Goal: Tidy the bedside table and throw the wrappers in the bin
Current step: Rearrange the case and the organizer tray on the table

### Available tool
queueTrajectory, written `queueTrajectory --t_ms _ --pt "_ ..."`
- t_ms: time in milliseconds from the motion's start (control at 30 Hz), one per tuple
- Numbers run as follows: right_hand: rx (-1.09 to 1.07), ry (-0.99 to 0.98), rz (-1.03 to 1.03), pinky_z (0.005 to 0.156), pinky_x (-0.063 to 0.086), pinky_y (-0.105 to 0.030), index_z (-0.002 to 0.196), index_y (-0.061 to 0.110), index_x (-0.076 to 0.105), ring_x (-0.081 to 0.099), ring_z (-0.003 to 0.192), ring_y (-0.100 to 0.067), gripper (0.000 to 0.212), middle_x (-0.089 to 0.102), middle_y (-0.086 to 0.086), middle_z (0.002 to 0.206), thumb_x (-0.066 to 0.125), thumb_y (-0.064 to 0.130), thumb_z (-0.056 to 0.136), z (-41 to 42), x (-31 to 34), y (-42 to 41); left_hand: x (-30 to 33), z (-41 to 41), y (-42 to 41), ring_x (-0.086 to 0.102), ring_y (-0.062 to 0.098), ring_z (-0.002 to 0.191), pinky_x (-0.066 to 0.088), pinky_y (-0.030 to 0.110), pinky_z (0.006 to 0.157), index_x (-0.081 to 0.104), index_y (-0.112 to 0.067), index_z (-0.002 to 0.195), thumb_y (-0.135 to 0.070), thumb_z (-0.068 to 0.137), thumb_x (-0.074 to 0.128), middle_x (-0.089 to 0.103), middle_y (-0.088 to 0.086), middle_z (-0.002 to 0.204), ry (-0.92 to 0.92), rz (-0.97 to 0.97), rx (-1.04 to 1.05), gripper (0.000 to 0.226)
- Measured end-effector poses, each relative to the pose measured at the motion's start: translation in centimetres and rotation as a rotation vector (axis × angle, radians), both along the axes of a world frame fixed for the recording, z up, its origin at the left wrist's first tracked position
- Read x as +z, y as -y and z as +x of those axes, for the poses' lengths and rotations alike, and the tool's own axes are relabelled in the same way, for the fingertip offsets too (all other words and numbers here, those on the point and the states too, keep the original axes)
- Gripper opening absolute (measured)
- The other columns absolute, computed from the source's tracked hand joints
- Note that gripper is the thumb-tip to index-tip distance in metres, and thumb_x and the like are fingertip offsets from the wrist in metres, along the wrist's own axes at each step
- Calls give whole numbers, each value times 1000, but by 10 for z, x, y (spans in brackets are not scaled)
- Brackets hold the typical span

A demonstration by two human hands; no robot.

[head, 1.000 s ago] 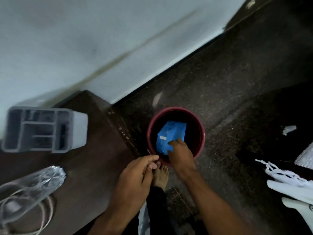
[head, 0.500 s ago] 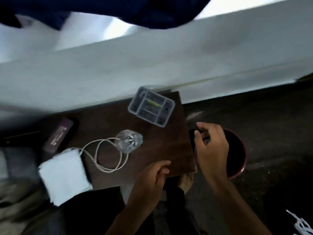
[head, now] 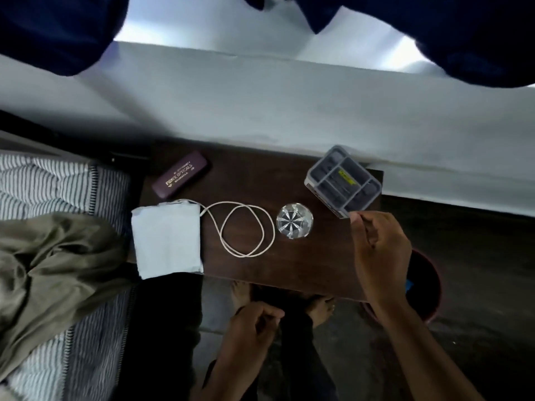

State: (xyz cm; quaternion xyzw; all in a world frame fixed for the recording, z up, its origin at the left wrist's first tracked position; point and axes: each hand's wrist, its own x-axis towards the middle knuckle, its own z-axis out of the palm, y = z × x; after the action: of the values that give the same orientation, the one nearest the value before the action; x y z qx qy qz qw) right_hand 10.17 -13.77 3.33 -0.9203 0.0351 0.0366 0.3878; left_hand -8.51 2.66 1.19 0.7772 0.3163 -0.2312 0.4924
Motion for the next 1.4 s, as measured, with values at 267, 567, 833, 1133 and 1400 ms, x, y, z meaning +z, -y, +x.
queueTrajectory --t_ms 267,567,833,1133,1400 --pt "63 -16 -46 62 42 -5 90 26 64 61 74 -2 12 65 5 82 59 32 99 5 4 -15 3 13 -19 66 -10 83 46 5 69 74 -33 87 -19 89 69 71 -32 90 16 -33 89 15" --pt "187 41 -26 71 49 -15 95 14 69 64 79 -12 11 69 -3 92 64 23 98 14 24 -52 -7 11 -50 67 -10 75 45 4 67 75 -33 82 -10 85 72 75 -26 84 71 -9 264 24" --pt "347 -61 153 80 59 -38 109 15 73 70 90 -16 17 72 -2 102 60 20 98 20 19 -154 -20 33 -132 69 0 69 50 12 63 78 -30 75 -8 85 73 78 -10 75 43 -70 585 24" --pt "438 -425 65 92 39 -17 133 10 62 62 117 -17 39 67 -7 126 58 23 96 38 -49 -275 -43 99 -210 64 19 109 49 35 102 62 -16 129 -9 93 60 68 2 121 108 -103 939 37" --pt "429 -368 -152 92 39 -32 117 -2 61 57 121 -35 25 62 -22 128 48 7 98 80 -98 -323 -73 127 -242 60 10 85 44 16 76 59 -11 108 -5 88 59 69 0 99 162 -54 826 20"
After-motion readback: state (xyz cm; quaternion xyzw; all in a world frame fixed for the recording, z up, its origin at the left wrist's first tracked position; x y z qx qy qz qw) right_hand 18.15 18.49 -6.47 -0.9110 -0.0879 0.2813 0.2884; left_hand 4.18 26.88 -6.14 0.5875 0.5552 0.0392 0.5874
